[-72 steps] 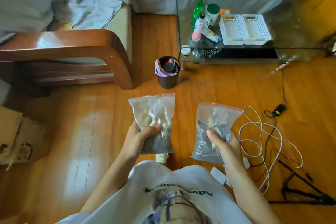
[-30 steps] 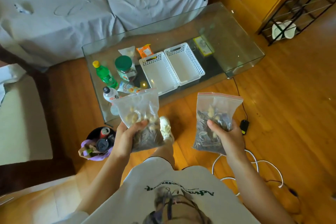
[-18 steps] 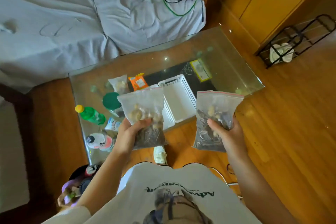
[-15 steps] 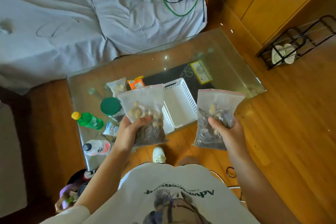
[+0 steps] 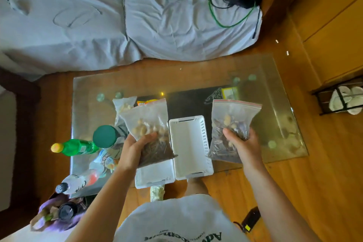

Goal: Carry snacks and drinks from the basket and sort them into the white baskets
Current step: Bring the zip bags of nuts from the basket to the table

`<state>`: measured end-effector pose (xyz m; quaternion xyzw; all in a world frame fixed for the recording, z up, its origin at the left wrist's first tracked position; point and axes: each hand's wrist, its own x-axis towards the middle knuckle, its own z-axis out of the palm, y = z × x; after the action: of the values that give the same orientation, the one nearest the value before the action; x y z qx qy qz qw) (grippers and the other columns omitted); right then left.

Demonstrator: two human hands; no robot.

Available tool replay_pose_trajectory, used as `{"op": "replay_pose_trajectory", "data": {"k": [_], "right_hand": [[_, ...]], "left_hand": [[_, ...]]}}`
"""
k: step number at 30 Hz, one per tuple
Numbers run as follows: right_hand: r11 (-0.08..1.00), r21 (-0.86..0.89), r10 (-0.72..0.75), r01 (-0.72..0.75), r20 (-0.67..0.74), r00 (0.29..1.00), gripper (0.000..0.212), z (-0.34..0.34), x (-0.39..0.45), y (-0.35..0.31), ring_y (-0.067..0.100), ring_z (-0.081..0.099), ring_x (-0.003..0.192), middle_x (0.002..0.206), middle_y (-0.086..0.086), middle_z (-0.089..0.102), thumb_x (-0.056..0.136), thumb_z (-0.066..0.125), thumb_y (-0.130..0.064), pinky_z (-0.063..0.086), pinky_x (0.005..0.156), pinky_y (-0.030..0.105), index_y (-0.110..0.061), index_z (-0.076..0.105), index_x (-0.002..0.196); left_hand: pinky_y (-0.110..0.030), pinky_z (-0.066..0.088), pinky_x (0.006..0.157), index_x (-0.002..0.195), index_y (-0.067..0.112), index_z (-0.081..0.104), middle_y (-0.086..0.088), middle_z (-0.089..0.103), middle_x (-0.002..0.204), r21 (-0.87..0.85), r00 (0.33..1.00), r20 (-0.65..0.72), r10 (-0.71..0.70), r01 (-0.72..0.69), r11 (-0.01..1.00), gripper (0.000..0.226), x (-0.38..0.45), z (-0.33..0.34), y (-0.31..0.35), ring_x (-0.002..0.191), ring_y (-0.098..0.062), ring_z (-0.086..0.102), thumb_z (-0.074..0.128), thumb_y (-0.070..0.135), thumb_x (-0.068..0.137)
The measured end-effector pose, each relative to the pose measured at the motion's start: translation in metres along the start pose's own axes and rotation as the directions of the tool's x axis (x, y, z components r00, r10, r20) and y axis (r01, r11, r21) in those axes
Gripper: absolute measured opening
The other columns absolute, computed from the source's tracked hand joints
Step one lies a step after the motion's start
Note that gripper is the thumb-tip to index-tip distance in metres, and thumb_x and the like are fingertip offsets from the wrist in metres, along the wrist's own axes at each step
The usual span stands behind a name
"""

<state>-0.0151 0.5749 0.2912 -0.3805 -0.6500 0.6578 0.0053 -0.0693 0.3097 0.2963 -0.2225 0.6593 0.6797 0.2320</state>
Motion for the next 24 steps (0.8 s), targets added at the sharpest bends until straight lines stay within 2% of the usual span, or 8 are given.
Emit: {"op": "replay_pose_trajectory", "data": {"k": [4,8,10,12,14,17,21,24], "right_hand": [[0.996,-0.081,0.049,-0.043,0.077,0.996,0.029,0.011,0.067,-0.017,0.007,0.067,0.088,0.097,-0.012,0.069,0.072,0.077,-0.028,0.051,0.059,0.017,-0.034,0.061,0.095],[0.988,-0.144,0.07,-0.052,0.125,0.99,0.037,0.037,0.134,-0.015,0.006,0.065,0.091,0.099,-0.011,0.069,0.073,0.076,-0.033,0.048,0.057,0.012,-0.028,0.061,0.106],[0.987,-0.145,0.087,-0.069,0.127,0.988,0.03,0.054,0.169,-0.003,0.007,0.065,0.089,0.094,-0.011,0.068,0.072,0.077,-0.03,0.049,0.057,0.013,-0.028,0.062,0.098],[0.985,-0.147,0.105,-0.086,0.128,0.986,0.027,0.071,0.202,0.016,0.01,0.066,0.088,0.092,-0.007,0.069,0.072,0.078,-0.027,0.052,0.059,0.015,-0.027,0.062,0.093],[0.983,-0.153,0.127,-0.106,0.137,0.982,0.033,0.085,0.231,0.042,0.013,0.066,0.09,0.097,-0.003,0.069,0.072,0.078,-0.027,0.054,0.068,0.023,-0.024,0.061,0.1],[0.974,-0.183,0.162,-0.134,0.143,0.976,0.038,0.101,0.267,0.082,0.009,0.063,0.09,0.099,-0.006,0.066,0.071,0.078,-0.031,0.05,0.07,0.024,-0.027,0.059,0.104],[0.952,-0.255,0.201,-0.167,0.114,0.973,0.047,0.112,0.303,0.132,0.004,0.058,0.087,0.1,-0.008,0.063,0.071,0.077,-0.036,0.045,0.066,0.021,-0.024,0.057,0.112],[0.924,-0.34,0.219,-0.176,0.094,0.971,0.053,0.116,0.319,0.162,0.003,0.057,0.085,0.102,-0.006,0.062,0.071,0.076,-0.039,0.044,0.064,0.02,-0.022,0.055,0.116]], "left_hand": [[-0.024,0.05,0.06,0.096,0.022,0.059,-0.002,0.068,0.088,-0.01,0.997,-0.056,-0.048,0.047,0.999,0.028,0.054,0.044,0.005,0.082,-0.02,0.065,0.072,0.029,0.072],[-0.014,0.05,0.049,0.088,0.028,0.058,0.012,0.07,0.074,0.015,0.996,-0.073,-0.056,0.057,0.998,0.016,0.118,0.073,0.005,0.071,-0.009,0.066,0.07,0.025,0.079],[-0.02,0.053,0.061,0.093,0.03,0.057,0.005,0.068,0.089,0.024,0.994,-0.087,-0.064,0.067,0.997,0.019,0.154,0.079,-0.001,0.084,-0.014,0.065,0.07,0.023,0.08],[-0.035,0.055,0.079,0.104,0.019,0.06,-0.007,0.067,0.101,0.042,0.993,-0.093,-0.076,0.08,0.996,0.027,0.191,0.083,-0.015,0.096,-0.025,0.064,0.071,0.021,0.079],[-0.034,0.053,0.076,0.099,0.022,0.059,-0.004,0.066,0.098,0.052,0.991,-0.089,-0.102,0.107,0.993,0.024,0.229,0.085,-0.035,0.094,-0.023,0.064,0.071,0.023,0.078],[-0.025,0.046,0.066,0.091,0.027,0.055,0.005,0.063,0.089,0.08,0.986,-0.094,-0.139,0.147,0.986,0.022,0.279,0.088,-0.066,0.084,-0.014,0.06,0.072,0.026,0.078],[-0.034,0.047,0.085,0.115,0.015,0.054,-0.003,0.064,0.104,0.15,0.972,-0.087,-0.219,0.23,0.962,0.047,0.328,0.092,-0.111,0.096,-0.021,0.06,0.075,0.028,0.074],[-0.033,0.043,0.083,0.112,0.019,0.049,-0.001,0.06,0.105,0.19,0.958,-0.091,-0.274,0.286,0.939,0.048,0.346,0.092,-0.138,0.095,-0.019,0.057,0.075,0.032,0.074]]}}
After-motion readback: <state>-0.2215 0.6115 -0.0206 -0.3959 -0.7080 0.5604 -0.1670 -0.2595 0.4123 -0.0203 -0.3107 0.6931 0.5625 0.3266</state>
